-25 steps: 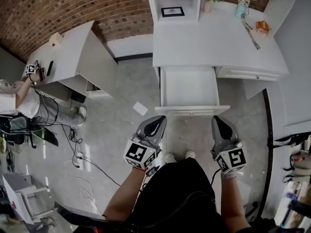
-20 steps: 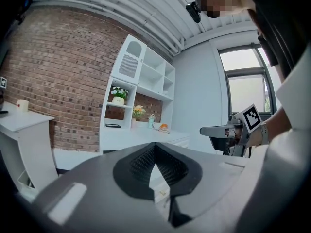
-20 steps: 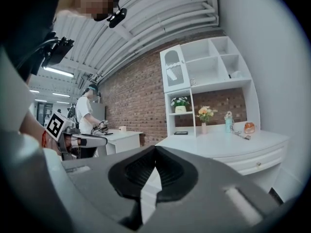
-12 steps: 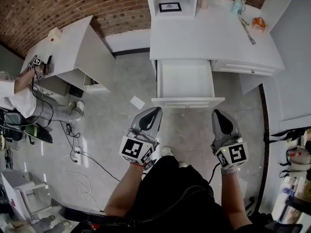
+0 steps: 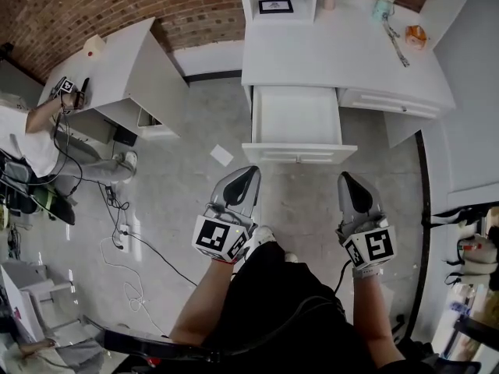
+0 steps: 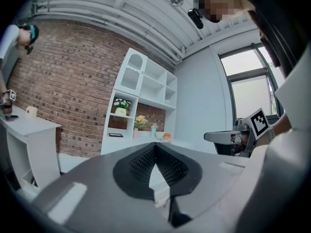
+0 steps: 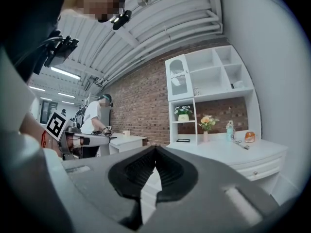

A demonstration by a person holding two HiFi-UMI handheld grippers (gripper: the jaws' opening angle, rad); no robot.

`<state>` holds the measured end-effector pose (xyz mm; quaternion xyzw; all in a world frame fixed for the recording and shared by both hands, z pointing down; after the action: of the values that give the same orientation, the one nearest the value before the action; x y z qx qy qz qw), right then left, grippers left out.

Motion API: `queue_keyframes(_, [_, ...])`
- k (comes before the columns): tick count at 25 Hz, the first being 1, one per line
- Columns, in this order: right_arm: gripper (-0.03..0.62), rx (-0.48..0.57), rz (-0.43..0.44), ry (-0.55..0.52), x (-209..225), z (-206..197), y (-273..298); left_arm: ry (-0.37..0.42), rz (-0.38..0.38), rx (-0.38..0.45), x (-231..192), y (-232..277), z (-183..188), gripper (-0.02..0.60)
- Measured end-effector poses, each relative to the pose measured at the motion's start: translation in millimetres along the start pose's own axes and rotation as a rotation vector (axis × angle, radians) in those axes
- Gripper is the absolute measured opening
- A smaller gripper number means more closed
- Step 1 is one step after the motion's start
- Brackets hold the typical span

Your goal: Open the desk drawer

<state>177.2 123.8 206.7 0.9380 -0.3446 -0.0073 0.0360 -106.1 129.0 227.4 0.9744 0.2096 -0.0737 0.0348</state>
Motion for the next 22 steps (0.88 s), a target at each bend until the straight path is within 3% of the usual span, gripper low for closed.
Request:
queue_keyframes(7, [0.002, 0.053, 0.022, -0.006, -11.0, 13.0, -18.7, 0.005, 0.028, 0.034, 16.9, -20.6, 8.8, 0.002])
queue_keyframes(22, [0.002, 0.086, -0.044, 0.008, -11.5, 20.3, -87.1, 0.034, 0.086, 0.100, 54.3, -58.6, 22.8, 0.002])
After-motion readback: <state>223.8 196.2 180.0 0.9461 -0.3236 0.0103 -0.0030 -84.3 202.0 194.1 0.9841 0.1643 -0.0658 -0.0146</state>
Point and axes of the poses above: the fingertips, and each gripper's own axes: y forward along the fingers, x to its right, z out of its top, the point moved 10 cm from there along -y, backward along the fingers, and after that the axes turned 6 degrees about z, right-handed, at the moved point
